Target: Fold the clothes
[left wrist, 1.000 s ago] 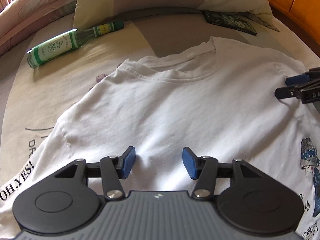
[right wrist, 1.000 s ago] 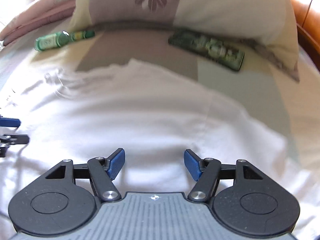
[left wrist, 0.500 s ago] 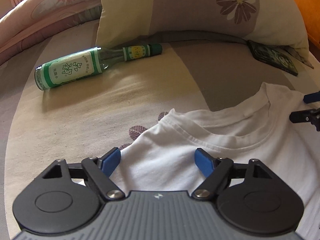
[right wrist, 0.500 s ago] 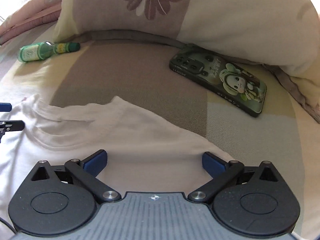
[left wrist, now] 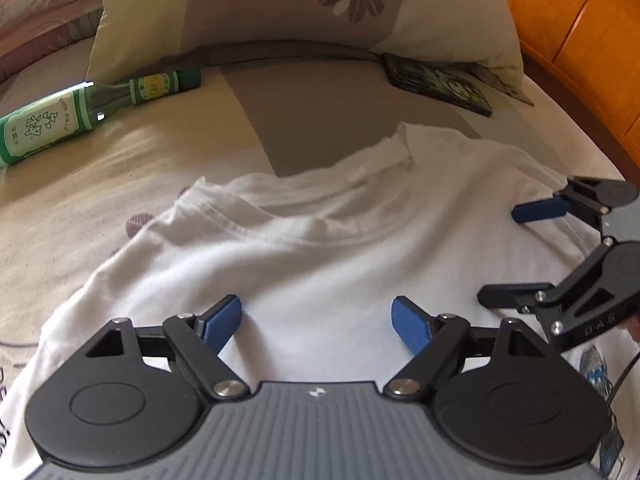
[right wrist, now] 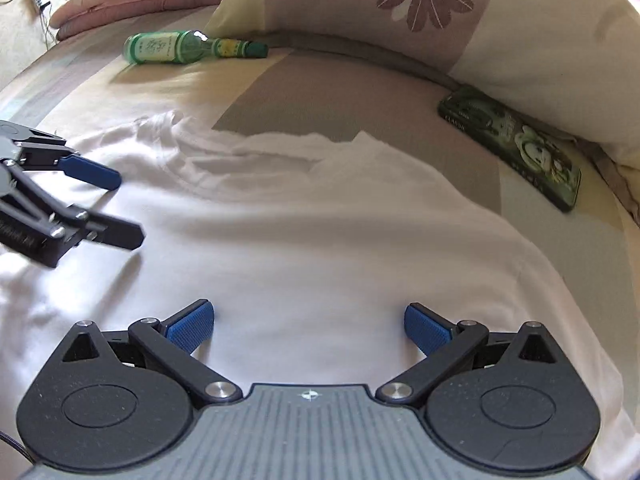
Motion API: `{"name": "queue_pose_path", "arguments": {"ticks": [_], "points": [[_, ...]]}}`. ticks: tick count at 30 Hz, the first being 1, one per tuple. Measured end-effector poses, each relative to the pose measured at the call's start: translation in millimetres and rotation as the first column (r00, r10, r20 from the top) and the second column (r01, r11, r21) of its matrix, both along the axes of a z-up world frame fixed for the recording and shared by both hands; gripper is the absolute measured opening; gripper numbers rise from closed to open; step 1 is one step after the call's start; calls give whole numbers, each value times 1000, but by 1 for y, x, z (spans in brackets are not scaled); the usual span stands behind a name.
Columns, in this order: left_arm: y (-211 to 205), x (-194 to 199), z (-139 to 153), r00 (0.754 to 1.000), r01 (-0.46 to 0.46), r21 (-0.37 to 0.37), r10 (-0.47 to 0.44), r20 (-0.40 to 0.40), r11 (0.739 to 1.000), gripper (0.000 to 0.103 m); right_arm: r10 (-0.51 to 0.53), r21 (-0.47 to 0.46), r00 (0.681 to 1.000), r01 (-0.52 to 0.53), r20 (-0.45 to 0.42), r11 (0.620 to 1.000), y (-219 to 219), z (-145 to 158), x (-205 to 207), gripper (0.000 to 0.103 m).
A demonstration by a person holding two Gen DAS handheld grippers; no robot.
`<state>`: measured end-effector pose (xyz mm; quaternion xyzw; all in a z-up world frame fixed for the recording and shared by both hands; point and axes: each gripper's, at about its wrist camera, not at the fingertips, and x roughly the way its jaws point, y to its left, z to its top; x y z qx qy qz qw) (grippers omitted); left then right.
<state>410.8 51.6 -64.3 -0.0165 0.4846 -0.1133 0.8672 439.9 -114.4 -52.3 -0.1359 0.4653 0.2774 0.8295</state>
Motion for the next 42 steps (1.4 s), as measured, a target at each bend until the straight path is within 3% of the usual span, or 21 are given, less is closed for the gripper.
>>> {"name": "queue_pose_path", "arguments": {"ticks": [6,13,16,19,22,28,33,42], "points": [[10,53,-4,999,-50,11,50,11,999,89,-52,-13,999,52,-7,999,11,-3,38,103],[4,31,12,999,-45,-23,46,26,999,89,-106,12,992,107,-62,994,-2,5,17,103],[-1,22,9,1000,1,-44,0,17,999,90,-123,26,989,126,-87,992,-10,8,1,103],[-1,31,-4,1000,13,-50,-13,-8,999,90,-86,-1,994,86,-62,996,-7,3,-9,103],[5,49,-6,999,-3,-12,4,35,1000,93,-76,-14,996,75,-47,997,-2,1,-3,103],[11,65,3,1000,-10,-23,11,25,1000,96,-73,-4,996,73,-53,997,-3,1,9,103],[4,23,25,996,11,13,-13,85,1000,96,-35,-9,999,35,3,999,-15,12,-12,103],[-15,-97,32,994,95,92,-100,52,991,96,157,3,984,-158,86,987,-36,17,-86,103]]}}
